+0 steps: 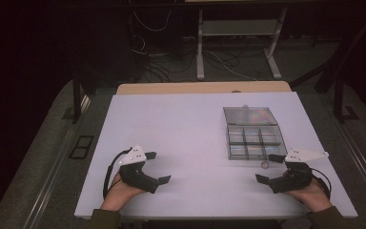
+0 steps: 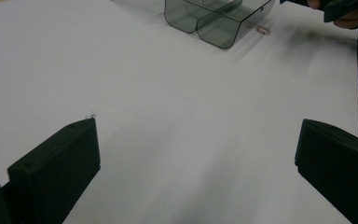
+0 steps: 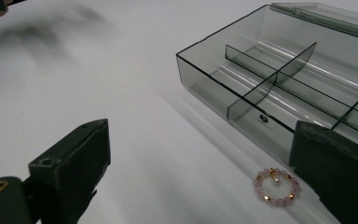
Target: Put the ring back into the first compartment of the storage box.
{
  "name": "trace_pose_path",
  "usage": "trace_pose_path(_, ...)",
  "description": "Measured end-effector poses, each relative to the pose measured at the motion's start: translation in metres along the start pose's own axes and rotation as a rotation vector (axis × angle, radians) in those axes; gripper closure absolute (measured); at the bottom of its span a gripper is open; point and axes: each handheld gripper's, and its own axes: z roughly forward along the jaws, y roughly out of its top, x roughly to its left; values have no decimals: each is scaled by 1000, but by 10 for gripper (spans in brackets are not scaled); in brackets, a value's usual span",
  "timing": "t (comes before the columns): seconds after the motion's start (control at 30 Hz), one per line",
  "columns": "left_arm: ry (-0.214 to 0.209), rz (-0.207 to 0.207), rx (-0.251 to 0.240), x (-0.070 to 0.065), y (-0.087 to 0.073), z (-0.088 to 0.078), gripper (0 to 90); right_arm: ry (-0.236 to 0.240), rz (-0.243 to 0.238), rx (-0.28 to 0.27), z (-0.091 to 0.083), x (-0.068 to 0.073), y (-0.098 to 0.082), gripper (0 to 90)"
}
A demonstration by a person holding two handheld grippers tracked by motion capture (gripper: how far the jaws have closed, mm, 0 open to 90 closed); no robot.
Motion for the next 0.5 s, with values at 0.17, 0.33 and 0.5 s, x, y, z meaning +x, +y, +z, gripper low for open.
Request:
trace_pose_path(0.17,-5,-5,-5,0,0,0,0,-4,7,16,0,-5,-1,68)
trace_pose_path(0.33,-6,-3,0,0,0,0,0,-2,14,19,-2,-8,-2,139)
trace_pose_path(0.5,-7,-4,-1,0,0,0,0,-3,18,27,-2,-11,-3,147)
